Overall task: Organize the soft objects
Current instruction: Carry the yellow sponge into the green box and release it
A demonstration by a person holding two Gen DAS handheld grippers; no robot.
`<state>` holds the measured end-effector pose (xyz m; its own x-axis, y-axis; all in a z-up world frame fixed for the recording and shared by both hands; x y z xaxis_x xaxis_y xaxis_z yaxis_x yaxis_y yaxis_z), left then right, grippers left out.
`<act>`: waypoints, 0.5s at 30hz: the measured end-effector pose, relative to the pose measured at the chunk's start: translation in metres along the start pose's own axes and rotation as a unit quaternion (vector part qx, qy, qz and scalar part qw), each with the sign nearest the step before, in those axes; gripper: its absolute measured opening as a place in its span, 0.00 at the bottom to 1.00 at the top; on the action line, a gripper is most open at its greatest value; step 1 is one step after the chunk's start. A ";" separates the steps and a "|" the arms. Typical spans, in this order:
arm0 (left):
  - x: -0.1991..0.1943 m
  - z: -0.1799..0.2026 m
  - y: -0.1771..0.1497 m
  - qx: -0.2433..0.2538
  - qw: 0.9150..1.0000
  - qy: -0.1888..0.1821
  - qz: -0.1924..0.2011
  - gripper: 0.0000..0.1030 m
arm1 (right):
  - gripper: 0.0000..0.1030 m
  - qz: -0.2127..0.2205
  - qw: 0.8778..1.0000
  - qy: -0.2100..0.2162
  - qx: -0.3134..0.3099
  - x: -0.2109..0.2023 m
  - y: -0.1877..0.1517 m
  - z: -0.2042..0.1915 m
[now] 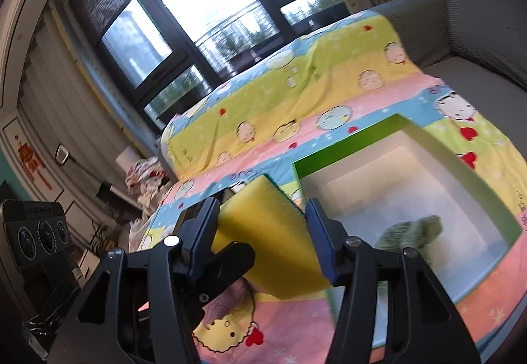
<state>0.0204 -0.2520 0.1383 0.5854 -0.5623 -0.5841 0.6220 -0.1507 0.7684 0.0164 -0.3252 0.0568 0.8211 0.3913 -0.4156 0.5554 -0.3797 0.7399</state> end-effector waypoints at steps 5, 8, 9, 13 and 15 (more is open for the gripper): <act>0.021 0.023 0.001 0.022 0.999 -0.021 -0.016 0.39 | 0.51 0.019 0.999 -0.018 0.035 -0.015 0.003 0.029; 0.039 0.034 0.000 0.028 0.998 -0.037 -0.035 0.39 | 0.51 0.022 0.997 -0.036 0.063 -0.019 0.002 0.050; 0.043 0.036 0.000 0.030 0.998 -0.040 -0.039 0.39 | 0.51 0.022 0.996 -0.042 0.071 -0.020 0.001 0.056; 0.063 0.050 -0.005 0.041 0.996 -0.050 -0.059 0.39 | 0.45 0.020 0.993 -0.065 0.099 -0.023 -0.001 0.078; 0.073 0.056 -0.008 0.041 0.995 -0.056 -0.072 0.39 | 0.45 0.015 0.990 -0.082 0.110 -0.023 -0.002 0.088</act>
<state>0.0294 -0.3373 0.1040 0.4294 -0.6162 -0.6602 0.6479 -0.2992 0.7005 0.0079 -0.4066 0.0180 0.8384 0.2420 -0.4884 0.5301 -0.5702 0.6275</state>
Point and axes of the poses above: each gripper's, at about its wrist camera, not at the fingertips, and x roughly the way its jaws point, z to its right, y to its top, the point moved 6 cm from there along x, roughly the way its jaws point, and after that the axes turned 4 degrees about -z, right-handed, at the moved point
